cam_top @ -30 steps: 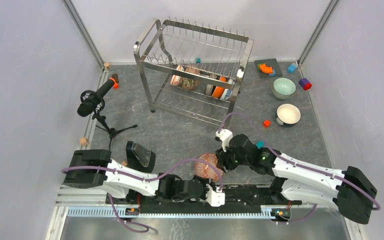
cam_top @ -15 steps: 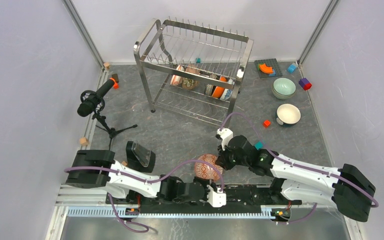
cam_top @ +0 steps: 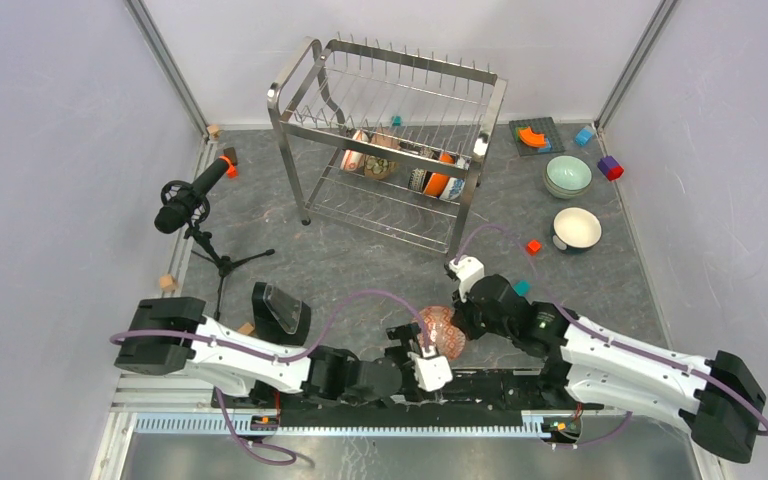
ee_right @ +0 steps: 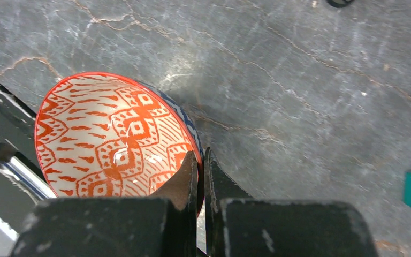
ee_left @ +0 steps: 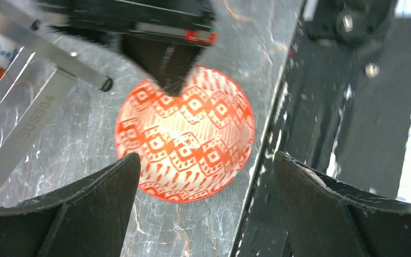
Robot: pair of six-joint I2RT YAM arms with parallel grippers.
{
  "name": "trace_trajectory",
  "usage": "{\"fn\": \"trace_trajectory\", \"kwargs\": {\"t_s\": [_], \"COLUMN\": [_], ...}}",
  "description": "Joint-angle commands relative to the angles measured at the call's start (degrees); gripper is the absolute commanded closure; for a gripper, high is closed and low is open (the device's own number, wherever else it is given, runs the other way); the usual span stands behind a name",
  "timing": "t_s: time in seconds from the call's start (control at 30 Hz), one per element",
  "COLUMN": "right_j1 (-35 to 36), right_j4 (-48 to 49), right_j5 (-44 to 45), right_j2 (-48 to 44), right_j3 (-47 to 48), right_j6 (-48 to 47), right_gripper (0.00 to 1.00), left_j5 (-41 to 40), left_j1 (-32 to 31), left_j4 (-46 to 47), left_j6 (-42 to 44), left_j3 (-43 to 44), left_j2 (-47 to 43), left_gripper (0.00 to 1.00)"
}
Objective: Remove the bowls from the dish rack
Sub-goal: Place the bowl at the center of the board.
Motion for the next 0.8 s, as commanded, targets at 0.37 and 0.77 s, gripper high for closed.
{"fn": "trace_trajectory", "kwargs": {"t_s": [0.37,0.77], "right_j1": [0.0,0.0], "right_j4": [-1.7,0.8], "right_j5": [4.7,4.7], "right_j2": [-9.2,-10.9], "right_j3": [-2.7,-4.3], "right_j6": [0.4,3.5], "right_gripper": [1.0,1.0], "left_j5": [-6.4,-3.4], "left_j1": [11.0,13.9], "left_j4": [-16.8,-26.8], "left_j6": [-63.7,-77.2], "left_j3": [7.9,11.5], "left_j2": [-4.8,4.3], "left_gripper": [0.0,0.37]}}
